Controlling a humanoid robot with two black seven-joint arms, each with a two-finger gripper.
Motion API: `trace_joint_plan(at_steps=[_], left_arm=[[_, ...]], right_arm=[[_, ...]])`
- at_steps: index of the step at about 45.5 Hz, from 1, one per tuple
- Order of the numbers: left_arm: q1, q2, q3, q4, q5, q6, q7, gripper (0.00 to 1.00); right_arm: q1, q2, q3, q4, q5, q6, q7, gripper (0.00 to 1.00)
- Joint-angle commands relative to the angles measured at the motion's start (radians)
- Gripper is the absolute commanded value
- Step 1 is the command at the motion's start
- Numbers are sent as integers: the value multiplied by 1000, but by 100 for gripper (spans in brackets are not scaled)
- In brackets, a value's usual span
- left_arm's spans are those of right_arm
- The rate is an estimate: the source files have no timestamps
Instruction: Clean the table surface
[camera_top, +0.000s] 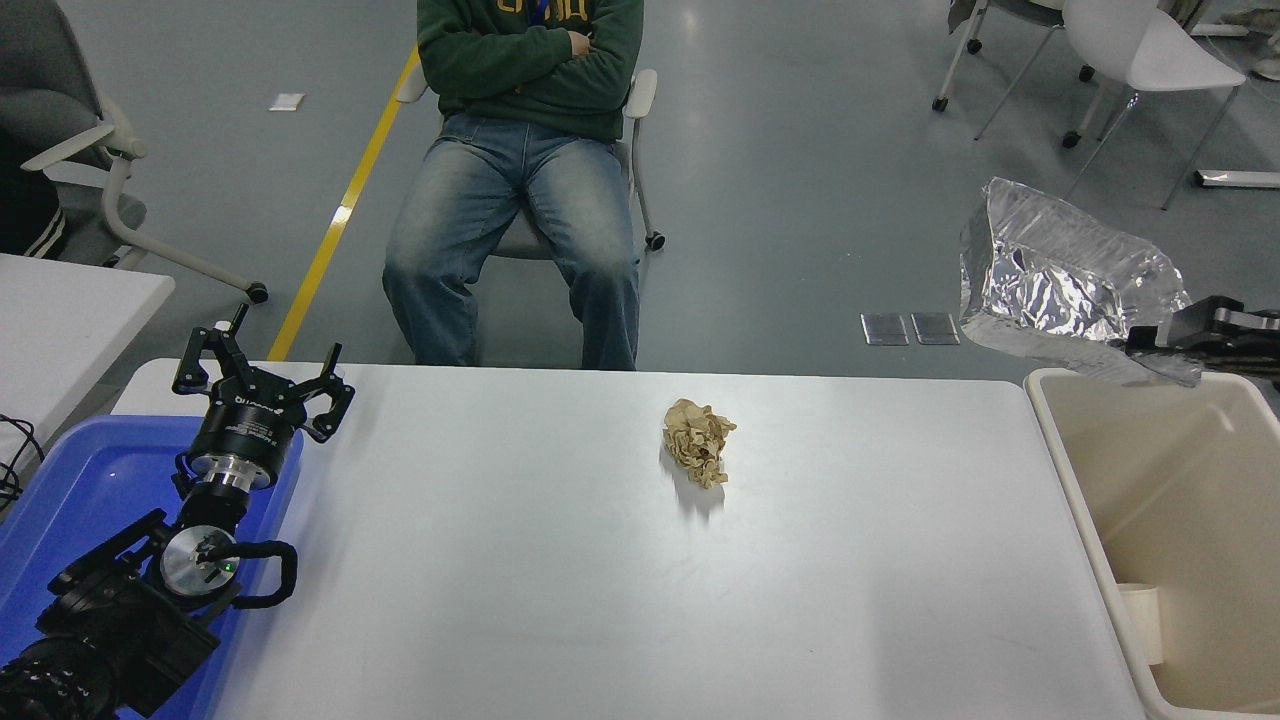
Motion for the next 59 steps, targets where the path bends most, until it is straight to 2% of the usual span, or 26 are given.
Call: trace_joint_plan(at_steps=[1,7,14,19,34,46,59], left_arm=[[1,0,0,0,0,0,0,100],[1,0,0,0,0,0,0,100],[-1,0,0,0,0,0,0,100],[1,0,0,0,0,0,0,100],[-1,0,0,2,0,0,0,100],[-1,0,0,2,0,0,0,100],[-1,0,0,0,0,0,0,100]], right_arm=[[10,-2,-4,-17,-17,17,-2,0],[-39,34,-5,-131,-5,2,-17,0],[-171,169,-1,-391,67,-41,-17,0],[-278,274,-1,-575,144,-84,-17,0],[-558,528,1,-969,290,-262,-26,0],[-690,605,16,-1031,417,-471,-114,0],[-831,679,22,-1075,629,-696,-196,0]])
